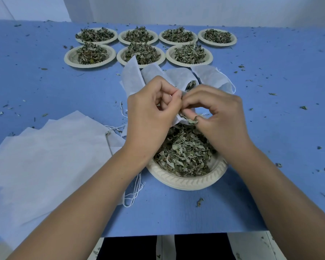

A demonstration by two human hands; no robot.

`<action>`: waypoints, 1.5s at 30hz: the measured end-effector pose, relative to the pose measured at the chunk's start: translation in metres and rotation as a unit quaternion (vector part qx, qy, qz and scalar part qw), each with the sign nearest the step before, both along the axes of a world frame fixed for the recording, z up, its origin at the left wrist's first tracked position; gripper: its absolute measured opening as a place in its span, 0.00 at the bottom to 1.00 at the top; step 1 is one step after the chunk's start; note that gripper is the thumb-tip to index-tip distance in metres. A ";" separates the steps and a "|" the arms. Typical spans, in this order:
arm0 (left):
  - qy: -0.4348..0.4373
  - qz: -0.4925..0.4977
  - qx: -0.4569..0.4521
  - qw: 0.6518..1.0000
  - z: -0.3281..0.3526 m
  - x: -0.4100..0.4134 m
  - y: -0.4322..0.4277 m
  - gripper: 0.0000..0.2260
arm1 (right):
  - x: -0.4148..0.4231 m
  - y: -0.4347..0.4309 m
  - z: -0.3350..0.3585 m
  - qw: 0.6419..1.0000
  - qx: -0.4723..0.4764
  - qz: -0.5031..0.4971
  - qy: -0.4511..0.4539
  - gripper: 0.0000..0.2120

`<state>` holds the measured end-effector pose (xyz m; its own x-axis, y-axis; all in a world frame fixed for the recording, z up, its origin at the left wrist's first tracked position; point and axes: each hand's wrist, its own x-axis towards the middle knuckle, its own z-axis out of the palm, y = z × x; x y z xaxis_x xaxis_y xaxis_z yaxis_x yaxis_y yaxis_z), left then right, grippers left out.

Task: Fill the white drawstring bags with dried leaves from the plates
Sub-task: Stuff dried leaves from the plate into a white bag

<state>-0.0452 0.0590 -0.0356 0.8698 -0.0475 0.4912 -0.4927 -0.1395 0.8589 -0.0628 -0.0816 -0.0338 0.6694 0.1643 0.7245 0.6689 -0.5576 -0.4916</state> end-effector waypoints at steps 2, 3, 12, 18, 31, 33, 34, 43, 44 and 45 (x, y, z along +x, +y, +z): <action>-0.003 -0.002 0.006 1.000 0.000 0.000 -0.001 0.06 | 0.002 -0.001 -0.002 0.999 -0.050 0.000 0.006 0.10; -0.002 0.000 0.005 1.000 0.000 0.000 -0.001 0.06 | 0.003 -0.003 -0.001 0.998 -0.065 0.002 0.011 0.13; 0.003 0.023 -0.014 1.000 0.002 0.000 0.000 0.05 | -0.008 -0.005 0.008 0.998 -0.066 -0.013 0.006 0.14; 0.009 0.005 -0.013 1.000 0.002 0.000 0.000 0.05 | -0.004 -0.006 0.001 0.981 -0.151 -0.007 0.124 0.20; -0.008 0.025 -0.048 0.998 0.006 0.000 0.005 0.08 | -0.001 -0.011 0.007 0.989 0.094 0.020 0.116 0.22; -0.009 0.065 -0.062 0.996 0.009 0.004 0.009 0.08 | 0.001 -0.023 0.011 0.981 0.141 -0.014 0.135 0.25; -0.010 0.076 -0.067 0.995 0.010 0.005 0.010 0.08 | 0.001 -0.025 0.011 0.976 0.107 -0.025 0.186 0.27; -0.009 0.081 -0.074 0.994 0.012 0.005 0.010 0.07 | 0.004 -0.019 0.005 0.959 -0.074 0.035 0.272 0.05; -0.009 0.081 -0.076 0.994 0.012 0.005 0.010 0.07 | 0.005 -0.019 0.005 0.953 -0.118 0.039 0.277 0.09; -0.009 0.081 -0.076 0.994 0.012 0.005 0.010 0.06 | 0.005 -0.017 0.003 0.938 -0.174 0.051 0.294 0.15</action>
<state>-0.0405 0.0687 -0.0237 0.8510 0.1676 0.4977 -0.4899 -0.0878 0.8673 -0.0581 -0.0986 -0.0305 0.9047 0.4074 0.1249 0.3975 -0.7013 -0.5917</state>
